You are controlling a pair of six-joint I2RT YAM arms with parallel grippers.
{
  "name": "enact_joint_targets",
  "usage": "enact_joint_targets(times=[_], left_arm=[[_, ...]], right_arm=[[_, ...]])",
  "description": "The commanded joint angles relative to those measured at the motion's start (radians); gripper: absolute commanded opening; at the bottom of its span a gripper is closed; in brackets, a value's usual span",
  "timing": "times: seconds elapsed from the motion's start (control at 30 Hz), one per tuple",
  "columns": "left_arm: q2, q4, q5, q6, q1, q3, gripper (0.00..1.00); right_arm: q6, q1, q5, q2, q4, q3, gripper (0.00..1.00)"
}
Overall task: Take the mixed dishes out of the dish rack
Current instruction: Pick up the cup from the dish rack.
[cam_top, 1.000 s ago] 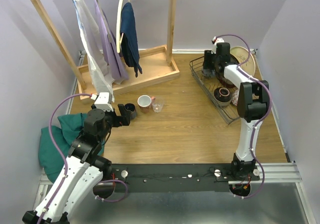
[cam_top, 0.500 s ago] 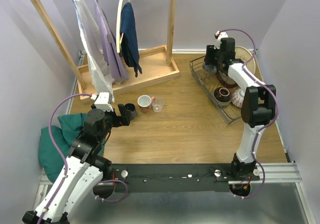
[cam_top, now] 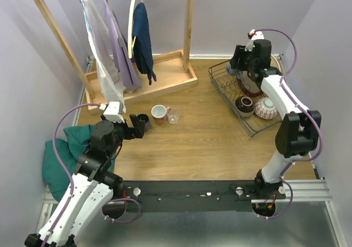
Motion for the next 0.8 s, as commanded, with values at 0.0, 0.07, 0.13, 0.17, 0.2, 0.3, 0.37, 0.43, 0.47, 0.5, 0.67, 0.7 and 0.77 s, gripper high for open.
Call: enact_joint_targets(times=[0.0, 0.07, 0.13, 0.17, 0.2, 0.3, 0.37, 0.43, 0.47, 0.5, 0.67, 0.7, 0.77], left_arm=[[-0.010, 0.059, 0.064, -0.029, 0.005, -0.013, 0.99], [-0.005, 0.075, 0.090, -0.055, 0.005, -0.011, 0.99], [0.013, 0.120, 0.124, -0.103, 0.005, -0.011, 0.99], [0.022, 0.137, 0.159, -0.120, 0.005, -0.011, 0.99], [0.045, 0.172, 0.176, -0.138, 0.003, -0.010, 0.99], [0.099, 0.238, 0.233, -0.195, 0.003, 0.001, 0.99], [0.125, 0.269, 0.251, -0.227, 0.003, 0.015, 0.99], [0.160, 0.321, 0.274, -0.253, 0.000, 0.027, 0.99], [0.172, 0.339, 0.283, -0.279, -0.002, 0.030, 0.99], [0.197, 0.376, 0.290, -0.296, -0.005, 0.033, 0.99], [0.280, 0.486, 0.302, -0.387, -0.054, 0.044, 0.99], [0.307, 0.517, 0.291, -0.405, -0.086, 0.049, 0.99], [0.338, 0.545, 0.252, -0.411, -0.132, 0.067, 0.99]], right_arm=[[0.143, -0.008, -0.039, -0.143, 0.016, -0.072, 0.08], [0.200, -0.008, -0.079, -0.180, 0.020, -0.103, 0.07], [0.252, -0.008, -0.119, -0.240, 0.039, -0.164, 0.06], [0.275, -0.008, -0.128, -0.260, 0.042, -0.186, 0.06], [0.332, -0.008, -0.142, -0.283, 0.054, -0.208, 0.06], [0.436, -0.007, -0.217, -0.364, 0.091, -0.318, 0.05], [0.485, -0.007, -0.272, -0.419, 0.126, -0.391, 0.04], [0.559, -0.008, -0.309, -0.455, 0.172, -0.435, 0.04], [0.588, -0.008, -0.343, -0.490, 0.194, -0.491, 0.03], [0.652, -0.008, -0.363, -0.511, 0.221, -0.517, 0.03], [0.837, -0.005, -0.464, -0.602, 0.408, -0.680, 0.03], [0.890, -0.007, -0.478, -0.619, 0.433, -0.706, 0.03], [0.947, -0.005, -0.507, -0.639, 0.500, -0.775, 0.03]])
